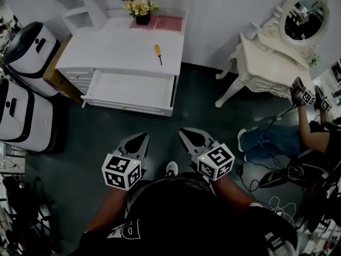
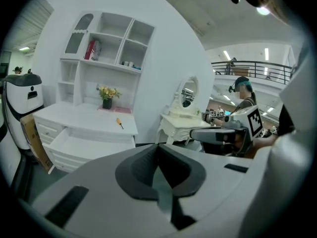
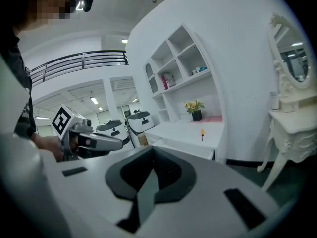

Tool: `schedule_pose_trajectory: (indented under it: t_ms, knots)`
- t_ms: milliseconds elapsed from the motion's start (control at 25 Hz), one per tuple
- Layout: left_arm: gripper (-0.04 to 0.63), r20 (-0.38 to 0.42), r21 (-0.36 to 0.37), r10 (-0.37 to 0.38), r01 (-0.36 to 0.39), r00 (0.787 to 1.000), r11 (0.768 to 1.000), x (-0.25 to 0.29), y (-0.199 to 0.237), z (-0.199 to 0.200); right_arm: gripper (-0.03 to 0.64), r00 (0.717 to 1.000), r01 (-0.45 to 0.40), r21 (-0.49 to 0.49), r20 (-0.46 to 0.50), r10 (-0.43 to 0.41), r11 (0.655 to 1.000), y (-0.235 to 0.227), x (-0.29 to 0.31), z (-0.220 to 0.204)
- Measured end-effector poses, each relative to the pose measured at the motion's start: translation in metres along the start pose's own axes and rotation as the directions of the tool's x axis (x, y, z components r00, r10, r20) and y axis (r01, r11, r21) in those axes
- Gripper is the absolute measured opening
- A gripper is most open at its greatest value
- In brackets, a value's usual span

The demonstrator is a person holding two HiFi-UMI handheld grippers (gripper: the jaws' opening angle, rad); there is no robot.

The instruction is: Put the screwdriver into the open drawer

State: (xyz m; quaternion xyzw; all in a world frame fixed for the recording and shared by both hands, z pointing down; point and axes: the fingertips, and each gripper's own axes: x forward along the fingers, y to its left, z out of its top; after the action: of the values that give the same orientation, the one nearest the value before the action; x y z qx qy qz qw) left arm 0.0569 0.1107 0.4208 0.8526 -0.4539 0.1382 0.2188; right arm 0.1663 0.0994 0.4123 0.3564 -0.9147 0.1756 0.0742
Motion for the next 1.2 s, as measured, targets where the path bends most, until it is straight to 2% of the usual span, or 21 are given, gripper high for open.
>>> schedule_pose_trajectory:
  t_ms: [280, 720, 960, 1200]
  knots:
    - [0.015, -0.007, 0.001, 0.013, -0.013, 1.000, 1.000, 0.028, -0.002, 0.011, 0.009, 1.000, -0.017, 0.017, -0.012, 0.017, 1.000, -0.028, 0.003, 0.001]
    - [0.015, -0.016, 0.019, 0.032, -0.032, 0.999, 0.999, 0.034, -0.001, 0.018, 0.009, 0.999, -0.036, 0.033, -0.026, 0.037, 0.999, -0.038, 0.007, -0.004]
    - [0.015, -0.021, 0.006, 0.031, -0.031, 0.999, 1.000, 0.036, 0.016, 0.015, 0.009, 0.999, -0.026, 0.019, -0.021, 0.027, 0.999, -0.039, 0.019, 0.003]
    - [0.015, -0.011, 0.015, 0.007, -0.007, 1.000, 1.000, 0.049, 0.035, 0.029, 0.009, 1.000, 0.000, 0.024, -0.025, 0.001, 1.000, -0.046, 0.037, 0.007]
